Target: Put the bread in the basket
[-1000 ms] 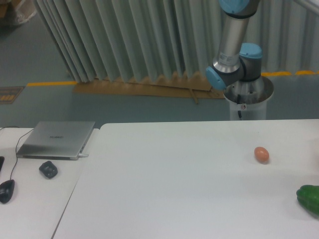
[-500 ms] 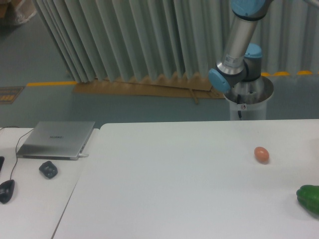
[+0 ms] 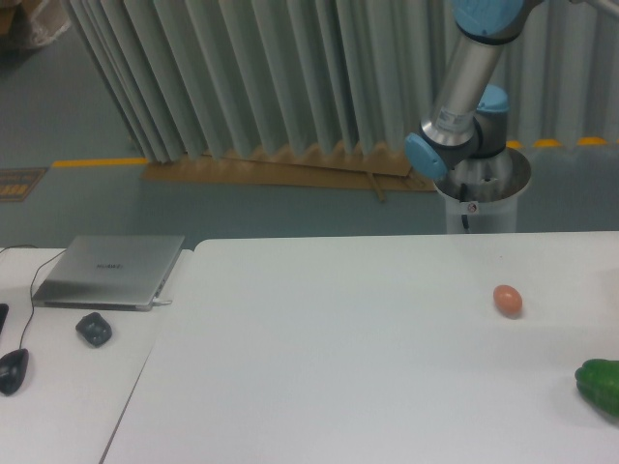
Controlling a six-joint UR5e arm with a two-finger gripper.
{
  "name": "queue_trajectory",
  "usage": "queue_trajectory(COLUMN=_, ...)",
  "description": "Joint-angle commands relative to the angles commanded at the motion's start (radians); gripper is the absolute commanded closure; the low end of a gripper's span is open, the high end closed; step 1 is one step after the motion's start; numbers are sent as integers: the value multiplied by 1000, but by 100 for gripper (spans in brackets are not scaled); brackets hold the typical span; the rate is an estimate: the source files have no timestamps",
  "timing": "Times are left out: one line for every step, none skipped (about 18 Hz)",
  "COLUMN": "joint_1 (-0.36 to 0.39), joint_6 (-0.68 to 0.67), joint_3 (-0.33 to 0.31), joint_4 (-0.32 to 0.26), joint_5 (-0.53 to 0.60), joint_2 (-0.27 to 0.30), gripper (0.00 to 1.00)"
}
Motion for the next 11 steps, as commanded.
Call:
queue_trajectory(joint_1=2, joint_6=-8, joint_3=-2, joint_4=-2, joint_5=-11, joint_2=2, gripper=0)
queue_trajectory(joint_1=0, joint_6=-15, joint_3=0, joint_4=-2, joint_5=-17, joint_2=6, gripper=0)
queue_trajectory(joint_1=-11, joint_6=-21, joint_3=-2, joint_4=-3, joint_5=-15, joint_2=14, gripper=0)
queue_trajectory(joint_1=-26, joint_6=-59, joint_3=2, joint_4=-11, joint_5=-18, joint_2=23, gripper=0)
queue_trajectory(joint_1=-55, joint_6=-105, joint_3=3, joint_4=-18, joint_5=-17, joint_2=34, gripper=0)
queue_trajectory(joint_1=-82, joint_6=-156, joint_3=-1, joint_4=-55, joint_5=-6, joint_2=49, gripper=0)
queue_trajectory(joint_1=-98, joint_6=-204, joint_3=3, joint_4=-110, joint_5=-6, joint_2=51, gripper=0)
queue_trajectory(joint_1=-118, joint_6=-254, joint_3=3, joint_4=-153, joint_5=1, joint_2=52, gripper=0)
queue_trajectory(joint_1=-165, joint_6=-279, joint_3=-5, joint_4=-164, joint_5=20, joint_2=57, gripper=0)
queue_trajectory(joint_1=-202, joint_6=-288, joint_3=-11, joint_4=-188, joint_5=12, joint_2=66, gripper=0)
queue_trajectory(joint_1=-221, joint_6=-290, joint_3=-17, joint_4=-219, joint_5=6, joint_2=87, gripper=0)
